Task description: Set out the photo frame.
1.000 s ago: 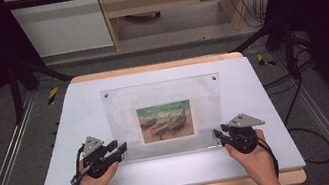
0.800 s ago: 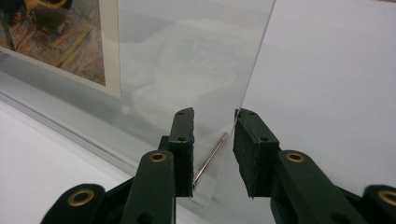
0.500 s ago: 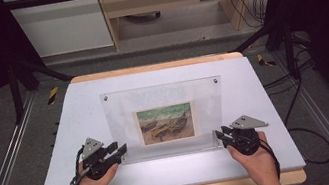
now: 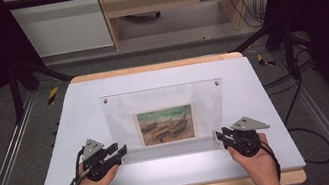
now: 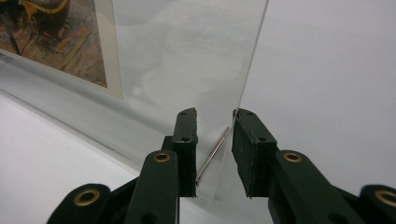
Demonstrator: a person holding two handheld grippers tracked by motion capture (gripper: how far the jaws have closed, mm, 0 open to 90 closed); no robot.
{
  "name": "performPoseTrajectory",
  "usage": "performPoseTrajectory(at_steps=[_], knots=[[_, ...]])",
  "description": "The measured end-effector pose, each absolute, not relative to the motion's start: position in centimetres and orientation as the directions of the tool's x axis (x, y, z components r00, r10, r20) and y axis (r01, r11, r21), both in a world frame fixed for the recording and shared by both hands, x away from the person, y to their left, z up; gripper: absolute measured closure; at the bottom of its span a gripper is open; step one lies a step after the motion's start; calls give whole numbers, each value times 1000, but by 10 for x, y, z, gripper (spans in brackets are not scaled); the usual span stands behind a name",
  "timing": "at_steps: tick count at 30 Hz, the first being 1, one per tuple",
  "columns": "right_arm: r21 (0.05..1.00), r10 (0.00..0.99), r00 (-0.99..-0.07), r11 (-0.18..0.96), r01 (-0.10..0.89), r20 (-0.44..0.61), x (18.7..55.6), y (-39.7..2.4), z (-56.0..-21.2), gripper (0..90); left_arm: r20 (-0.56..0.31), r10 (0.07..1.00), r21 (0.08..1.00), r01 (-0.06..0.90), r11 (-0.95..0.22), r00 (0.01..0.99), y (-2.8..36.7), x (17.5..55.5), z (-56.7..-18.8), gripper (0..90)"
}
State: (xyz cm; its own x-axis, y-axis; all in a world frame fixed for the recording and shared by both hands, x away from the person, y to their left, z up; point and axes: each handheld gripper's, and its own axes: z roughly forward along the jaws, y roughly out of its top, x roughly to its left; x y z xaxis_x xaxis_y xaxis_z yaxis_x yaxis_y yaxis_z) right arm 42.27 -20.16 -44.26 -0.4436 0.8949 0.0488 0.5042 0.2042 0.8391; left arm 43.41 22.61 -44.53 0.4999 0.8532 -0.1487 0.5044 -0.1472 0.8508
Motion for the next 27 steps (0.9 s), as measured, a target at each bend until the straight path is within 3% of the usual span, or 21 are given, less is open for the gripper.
performPoseTrajectory(at_steps=[27], knots=[[841,895,-443,198,504,55,418,-202,-446,709,-139,852,848,505,-160,504,225,429,-447,586]])
